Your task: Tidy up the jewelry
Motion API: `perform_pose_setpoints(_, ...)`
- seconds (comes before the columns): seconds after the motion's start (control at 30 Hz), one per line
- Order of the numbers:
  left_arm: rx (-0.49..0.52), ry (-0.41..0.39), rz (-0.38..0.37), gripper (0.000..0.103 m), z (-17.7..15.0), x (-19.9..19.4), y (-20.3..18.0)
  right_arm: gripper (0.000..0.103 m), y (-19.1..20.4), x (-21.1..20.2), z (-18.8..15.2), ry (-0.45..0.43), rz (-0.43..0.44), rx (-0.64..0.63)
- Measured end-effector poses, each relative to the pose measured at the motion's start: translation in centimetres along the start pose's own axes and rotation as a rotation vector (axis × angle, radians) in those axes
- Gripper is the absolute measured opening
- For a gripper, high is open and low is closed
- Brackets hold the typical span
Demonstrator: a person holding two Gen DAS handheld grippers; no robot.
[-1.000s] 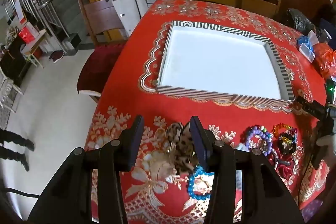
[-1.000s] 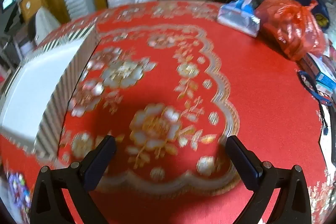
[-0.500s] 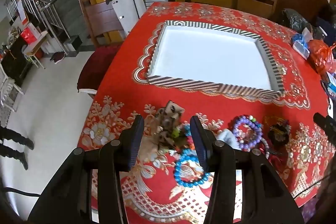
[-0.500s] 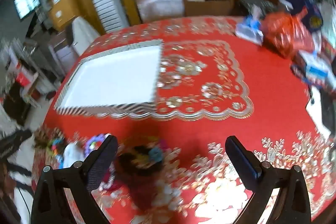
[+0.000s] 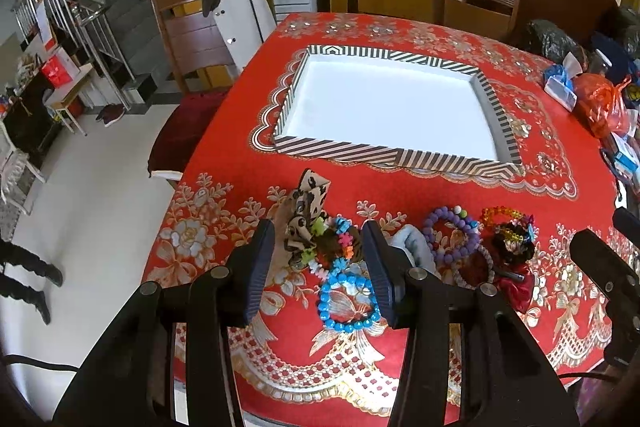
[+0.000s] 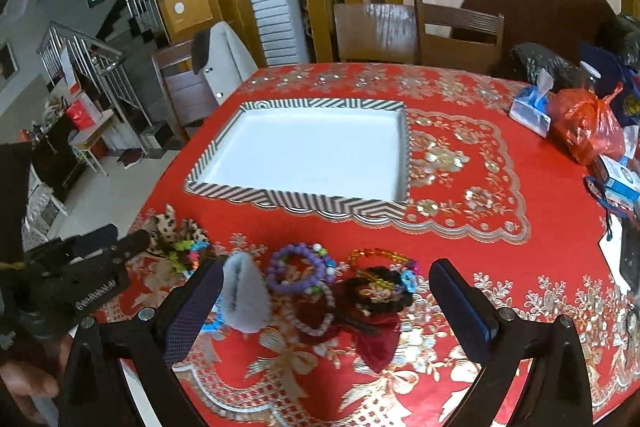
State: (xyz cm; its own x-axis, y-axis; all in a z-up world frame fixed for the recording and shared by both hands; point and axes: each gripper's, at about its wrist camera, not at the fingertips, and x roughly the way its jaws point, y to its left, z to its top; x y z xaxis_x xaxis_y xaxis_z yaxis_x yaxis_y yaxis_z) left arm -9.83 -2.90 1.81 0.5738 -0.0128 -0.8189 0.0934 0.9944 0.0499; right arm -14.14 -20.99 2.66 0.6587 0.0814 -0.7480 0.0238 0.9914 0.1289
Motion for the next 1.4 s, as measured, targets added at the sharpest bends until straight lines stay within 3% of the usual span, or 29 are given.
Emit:
perform_pose_setpoints(0.33,-0.007,-0.008,-0.001,0.045,-0.4,-0.6,0.2,0.102,1.9,-0.8,0.4,-0.026,0.02,-0.027)
perform_pose_setpoints(1.4,-0.014,-0.005,-0.006,0.045,-0.3,-1.1,0.1,0.102,1.1,-1.3,0.7,-0.01,-0.012,-0.006)
